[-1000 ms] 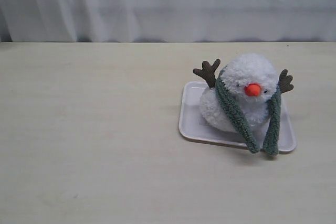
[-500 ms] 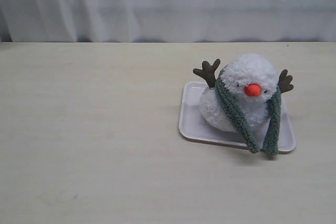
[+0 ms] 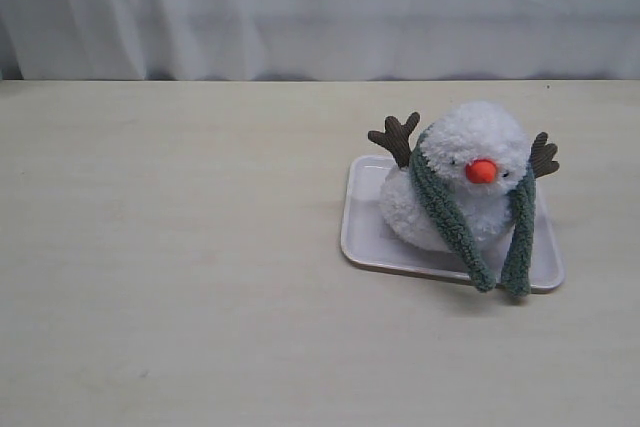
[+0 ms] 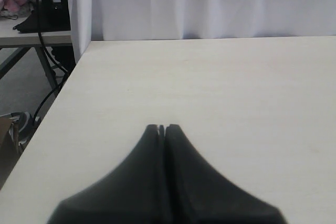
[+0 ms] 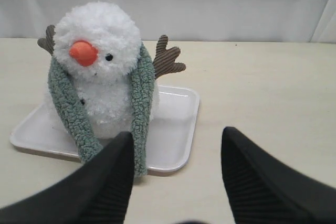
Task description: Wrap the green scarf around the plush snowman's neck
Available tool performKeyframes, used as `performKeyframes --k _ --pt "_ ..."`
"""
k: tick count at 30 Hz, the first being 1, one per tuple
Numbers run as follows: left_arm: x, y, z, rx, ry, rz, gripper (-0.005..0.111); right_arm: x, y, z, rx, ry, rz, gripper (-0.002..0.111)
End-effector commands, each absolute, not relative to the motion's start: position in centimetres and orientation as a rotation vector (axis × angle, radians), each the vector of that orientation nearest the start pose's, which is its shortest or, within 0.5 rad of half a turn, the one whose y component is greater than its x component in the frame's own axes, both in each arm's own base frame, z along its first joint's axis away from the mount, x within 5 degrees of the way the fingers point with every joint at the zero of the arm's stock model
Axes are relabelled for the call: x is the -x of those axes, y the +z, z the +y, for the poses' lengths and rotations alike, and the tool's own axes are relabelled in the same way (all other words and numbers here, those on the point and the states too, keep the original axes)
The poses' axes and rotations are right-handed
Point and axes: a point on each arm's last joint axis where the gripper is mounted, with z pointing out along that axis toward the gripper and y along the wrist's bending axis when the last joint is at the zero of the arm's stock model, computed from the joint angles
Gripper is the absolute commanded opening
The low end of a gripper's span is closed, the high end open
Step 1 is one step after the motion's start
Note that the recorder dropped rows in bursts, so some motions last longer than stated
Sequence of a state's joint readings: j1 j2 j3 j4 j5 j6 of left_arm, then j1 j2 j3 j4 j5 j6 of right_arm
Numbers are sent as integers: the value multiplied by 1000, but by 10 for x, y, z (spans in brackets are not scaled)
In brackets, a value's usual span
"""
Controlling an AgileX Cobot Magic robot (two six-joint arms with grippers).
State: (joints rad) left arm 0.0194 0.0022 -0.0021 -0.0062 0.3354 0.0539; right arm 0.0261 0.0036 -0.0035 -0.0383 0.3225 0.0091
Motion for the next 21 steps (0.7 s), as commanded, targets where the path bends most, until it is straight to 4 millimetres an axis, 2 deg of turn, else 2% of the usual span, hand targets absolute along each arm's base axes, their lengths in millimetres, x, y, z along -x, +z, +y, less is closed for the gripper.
performKeyframes --k 1,9,21 --pt "-54 184 0 -28 33 1807 0 -54 184 0 20 -2 1807 49" --pt "-54 184 0 -28 33 1807 0 -54 182 0 74 -44 1824 49" --pt "-54 184 0 -28 33 1807 0 -53 182 0 52 -26 1830 49"
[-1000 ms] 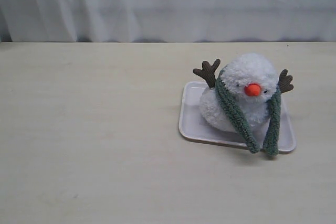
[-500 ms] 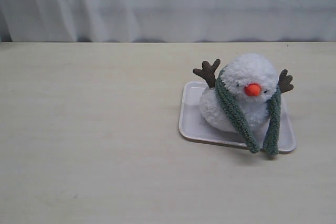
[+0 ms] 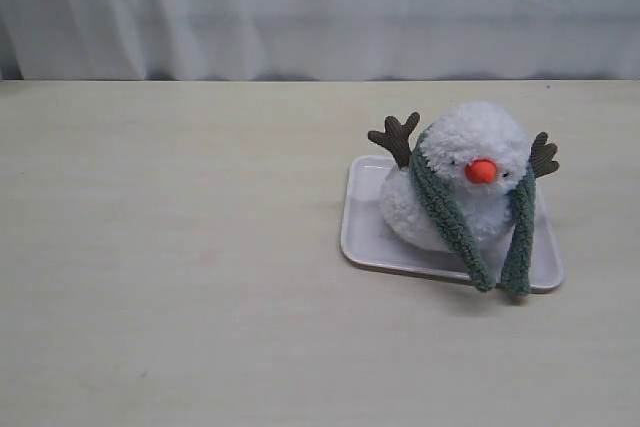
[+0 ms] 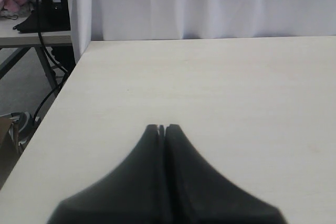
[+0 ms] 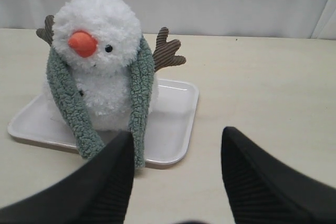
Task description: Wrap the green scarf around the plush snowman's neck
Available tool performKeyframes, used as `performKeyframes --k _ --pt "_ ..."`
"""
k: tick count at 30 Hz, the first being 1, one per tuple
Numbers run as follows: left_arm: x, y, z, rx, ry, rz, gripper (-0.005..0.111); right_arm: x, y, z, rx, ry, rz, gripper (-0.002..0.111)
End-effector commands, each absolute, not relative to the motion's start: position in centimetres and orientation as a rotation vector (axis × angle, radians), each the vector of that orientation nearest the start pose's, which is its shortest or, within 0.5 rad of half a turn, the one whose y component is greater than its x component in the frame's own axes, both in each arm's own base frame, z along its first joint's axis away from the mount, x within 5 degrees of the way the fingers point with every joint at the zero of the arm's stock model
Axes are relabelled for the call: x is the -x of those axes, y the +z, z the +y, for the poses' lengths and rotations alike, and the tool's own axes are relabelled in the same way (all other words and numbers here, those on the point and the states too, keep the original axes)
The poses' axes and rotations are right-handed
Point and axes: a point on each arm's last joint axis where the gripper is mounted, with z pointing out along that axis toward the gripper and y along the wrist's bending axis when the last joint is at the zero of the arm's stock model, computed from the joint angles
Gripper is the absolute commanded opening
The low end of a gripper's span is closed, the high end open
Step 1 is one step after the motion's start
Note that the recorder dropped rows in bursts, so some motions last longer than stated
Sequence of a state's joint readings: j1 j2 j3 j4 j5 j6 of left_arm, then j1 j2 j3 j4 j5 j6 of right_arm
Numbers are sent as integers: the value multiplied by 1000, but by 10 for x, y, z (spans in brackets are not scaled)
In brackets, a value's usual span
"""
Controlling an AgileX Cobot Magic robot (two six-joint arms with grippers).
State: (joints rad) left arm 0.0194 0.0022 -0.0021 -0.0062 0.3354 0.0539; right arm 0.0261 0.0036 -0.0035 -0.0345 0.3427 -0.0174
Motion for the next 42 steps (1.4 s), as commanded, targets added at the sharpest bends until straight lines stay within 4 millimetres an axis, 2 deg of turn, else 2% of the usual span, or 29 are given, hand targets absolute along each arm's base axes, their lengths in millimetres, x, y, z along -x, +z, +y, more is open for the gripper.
performKeyframes --k 1,42 --pt "-54 184 0 -28 33 1807 0 -53 182 0 52 -26 1830 49" --pt "-54 184 -1 -45 19 1806 0 -53 182 0 52 -19 1828 49"
